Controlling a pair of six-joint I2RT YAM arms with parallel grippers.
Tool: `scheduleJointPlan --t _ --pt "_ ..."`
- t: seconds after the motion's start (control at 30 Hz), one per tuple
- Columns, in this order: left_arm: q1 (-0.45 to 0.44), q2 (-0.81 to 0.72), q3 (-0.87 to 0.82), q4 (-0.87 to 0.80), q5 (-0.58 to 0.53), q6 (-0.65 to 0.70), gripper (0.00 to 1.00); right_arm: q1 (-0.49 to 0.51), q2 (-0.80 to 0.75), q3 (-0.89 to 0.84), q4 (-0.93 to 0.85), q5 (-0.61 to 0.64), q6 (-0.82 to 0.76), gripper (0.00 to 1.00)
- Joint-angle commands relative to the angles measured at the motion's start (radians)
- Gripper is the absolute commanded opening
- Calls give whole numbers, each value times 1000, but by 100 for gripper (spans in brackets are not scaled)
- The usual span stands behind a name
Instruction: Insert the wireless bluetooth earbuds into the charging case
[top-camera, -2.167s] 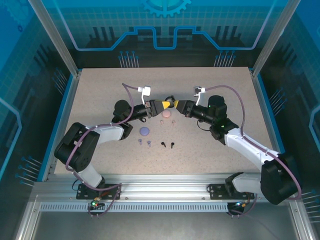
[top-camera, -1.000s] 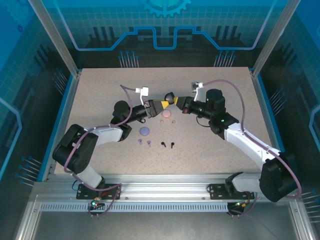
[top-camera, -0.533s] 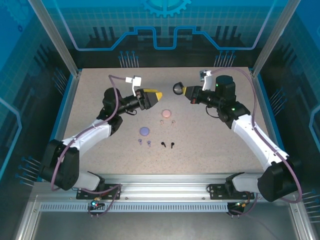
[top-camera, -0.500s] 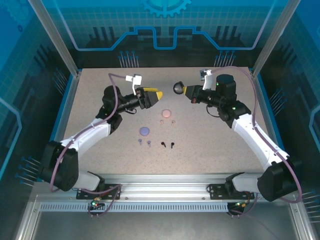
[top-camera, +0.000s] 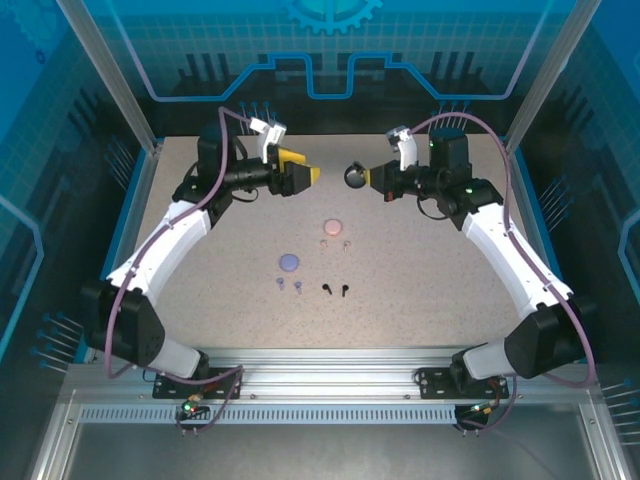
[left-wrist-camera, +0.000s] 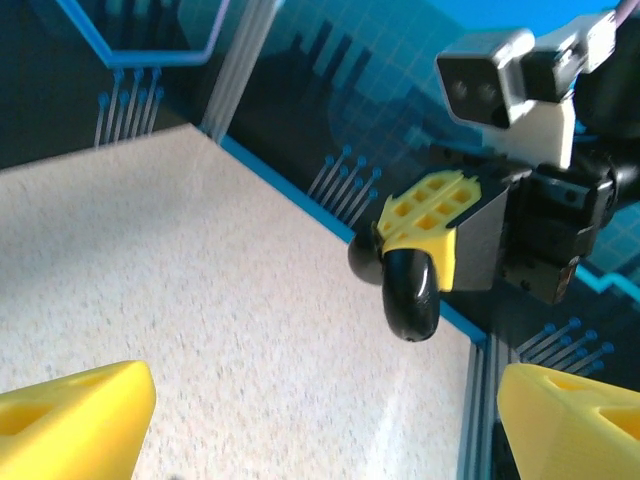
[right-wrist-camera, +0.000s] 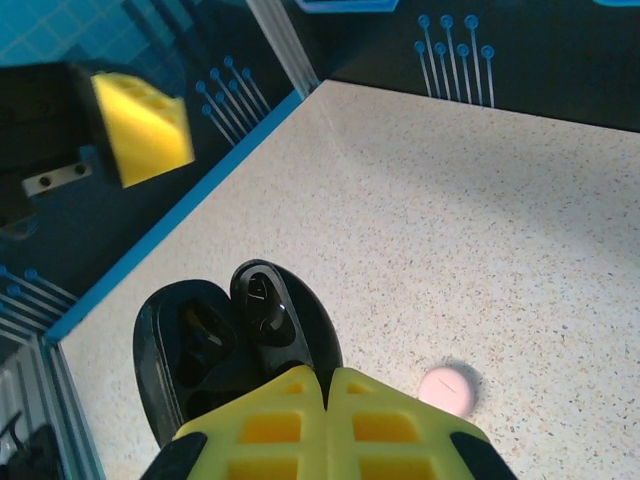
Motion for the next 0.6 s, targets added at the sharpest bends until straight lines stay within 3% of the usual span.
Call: scheduleJointPlan --t 0.0,0.3,0.57 --pt "0 48 76 -196 116 114 90 -10 30 49 -61 -74 -101 0" --pt "-3 161 212 -366 224 191 84 39 157 158 -107 -96 -147 0" --pt "-14 214 272 -463 244 249 78 97 239 253 -136 -78 -157 0"
